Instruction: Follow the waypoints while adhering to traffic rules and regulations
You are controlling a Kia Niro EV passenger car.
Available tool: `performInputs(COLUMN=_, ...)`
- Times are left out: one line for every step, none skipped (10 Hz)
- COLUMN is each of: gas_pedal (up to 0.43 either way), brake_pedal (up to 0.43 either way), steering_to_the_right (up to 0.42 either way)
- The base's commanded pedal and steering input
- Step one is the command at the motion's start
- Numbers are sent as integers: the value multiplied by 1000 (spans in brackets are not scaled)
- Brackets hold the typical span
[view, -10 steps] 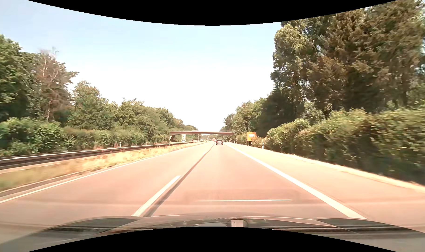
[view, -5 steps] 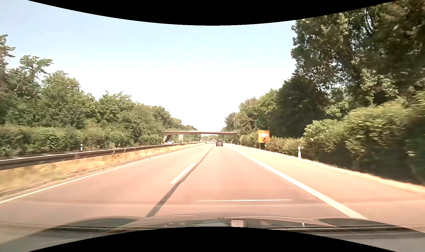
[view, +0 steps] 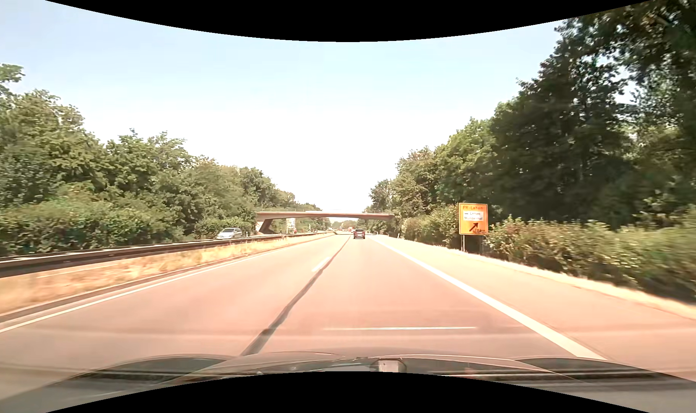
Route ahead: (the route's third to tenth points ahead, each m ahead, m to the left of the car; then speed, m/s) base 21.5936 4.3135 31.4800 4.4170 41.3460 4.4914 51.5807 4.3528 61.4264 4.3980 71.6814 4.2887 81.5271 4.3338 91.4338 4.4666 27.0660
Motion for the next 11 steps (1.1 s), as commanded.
performInputs(gas_pedal=189, brake_pedal=0, steering_to_the_right=0)
performInputs(gas_pedal=189, brake_pedal=0, steering_to_the_right=-1)
performInputs(gas_pedal=177, brake_pedal=0, steering_to_the_right=-1)
performInputs(gas_pedal=177, brake_pedal=0, steering_to_the_right=-1)
performInputs(gas_pedal=177, brake_pedal=0, steering_to_the_right=-1)
performInputs(gas_pedal=177, brake_pedal=0, steering_to_the_right=-1)
performInputs(gas_pedal=177, brake_pedal=0, steering_to_the_right=-1)
performInputs(gas_pedal=177, brake_pedal=0, steering_to_the_right=-1)
performInputs(gas_pedal=177, brake_pedal=0, steering_to_the_right=-1)
performInputs(gas_pedal=177, brake_pedal=0, steering_to_the_right=-1)
performInputs(gas_pedal=177, brake_pedal=0, steering_to_the_right=-1)
